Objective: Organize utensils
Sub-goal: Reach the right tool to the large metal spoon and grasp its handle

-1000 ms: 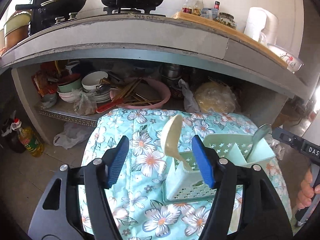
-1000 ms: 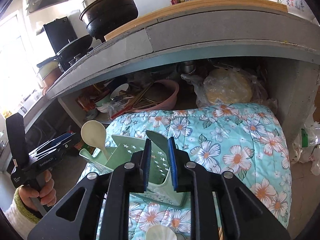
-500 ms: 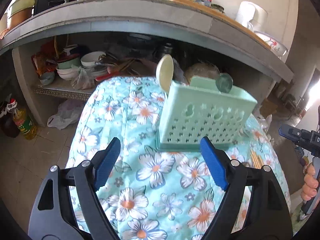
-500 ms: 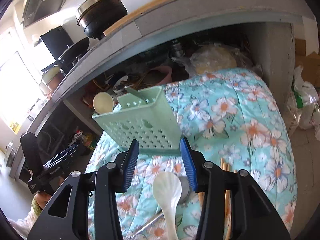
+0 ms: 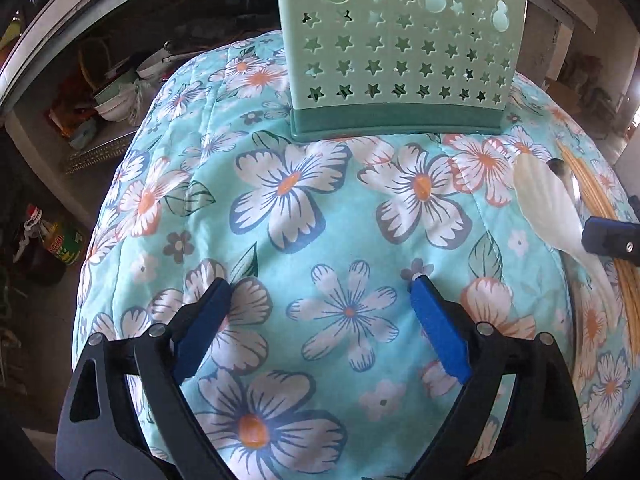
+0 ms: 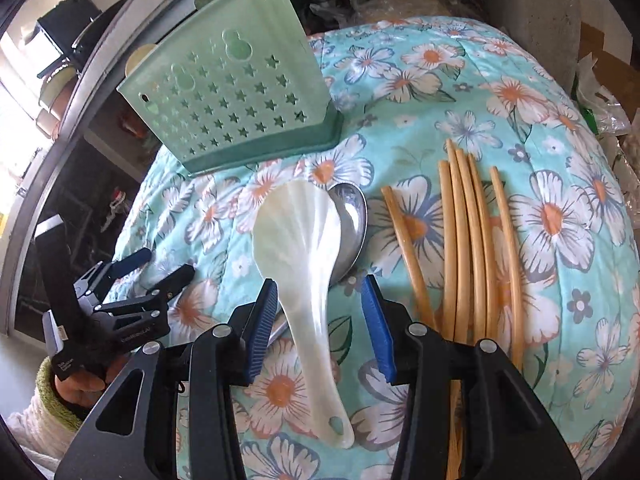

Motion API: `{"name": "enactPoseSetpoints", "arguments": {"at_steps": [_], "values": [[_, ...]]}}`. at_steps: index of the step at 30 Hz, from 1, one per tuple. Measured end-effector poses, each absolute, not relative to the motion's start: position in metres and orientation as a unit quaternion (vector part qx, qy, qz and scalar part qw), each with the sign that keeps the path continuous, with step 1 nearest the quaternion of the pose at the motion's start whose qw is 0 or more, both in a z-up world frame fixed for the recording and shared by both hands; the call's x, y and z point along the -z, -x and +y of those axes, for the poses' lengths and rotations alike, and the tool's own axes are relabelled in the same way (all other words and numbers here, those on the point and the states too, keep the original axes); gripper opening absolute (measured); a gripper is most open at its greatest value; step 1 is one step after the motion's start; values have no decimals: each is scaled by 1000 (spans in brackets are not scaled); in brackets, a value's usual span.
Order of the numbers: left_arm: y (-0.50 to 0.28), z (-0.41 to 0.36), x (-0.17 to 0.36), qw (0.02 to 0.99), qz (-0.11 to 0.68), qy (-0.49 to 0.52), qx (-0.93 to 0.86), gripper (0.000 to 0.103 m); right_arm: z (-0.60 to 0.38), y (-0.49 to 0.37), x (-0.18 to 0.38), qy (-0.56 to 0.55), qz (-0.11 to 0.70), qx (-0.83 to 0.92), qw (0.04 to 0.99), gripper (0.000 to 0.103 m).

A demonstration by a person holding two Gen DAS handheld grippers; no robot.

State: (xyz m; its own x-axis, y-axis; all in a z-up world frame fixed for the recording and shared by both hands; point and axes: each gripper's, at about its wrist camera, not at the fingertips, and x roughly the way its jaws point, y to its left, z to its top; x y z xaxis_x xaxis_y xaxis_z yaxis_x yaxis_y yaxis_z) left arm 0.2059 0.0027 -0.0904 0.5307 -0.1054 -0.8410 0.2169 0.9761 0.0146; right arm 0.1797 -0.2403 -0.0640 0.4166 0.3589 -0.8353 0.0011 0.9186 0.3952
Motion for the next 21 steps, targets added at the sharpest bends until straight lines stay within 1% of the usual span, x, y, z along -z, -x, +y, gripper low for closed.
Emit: {"name": "enactPoseSetpoints", "arguments": {"at_steps": [3,5,7,8,10,15,21], "values": [[-208,9,92,874,474,-45,96,94,-235,-179,71,-153,534,-99,825,42],[-207,7,91,875,471,-49,97,95,-233,-177,70,-149,532,-99,827,36],[-207,7,91,876,470,-46,100,95,-234,-176,69,-154,534,-105,825,26],[-207,8,91,876,470,-44,101,95,-233,-176,70,-155,534,-107,824,23],[-206,9,91,876,470,-42,103,95,-232,-174,69,-160,534,-112,823,10],[-201,11,90,877,465,-37,113,95,-237,-171,68,-186,534,-113,817,5],[-202,12,90,878,464,-36,116,95,-234,-164,61,-233,531,-144,802,5]]}}
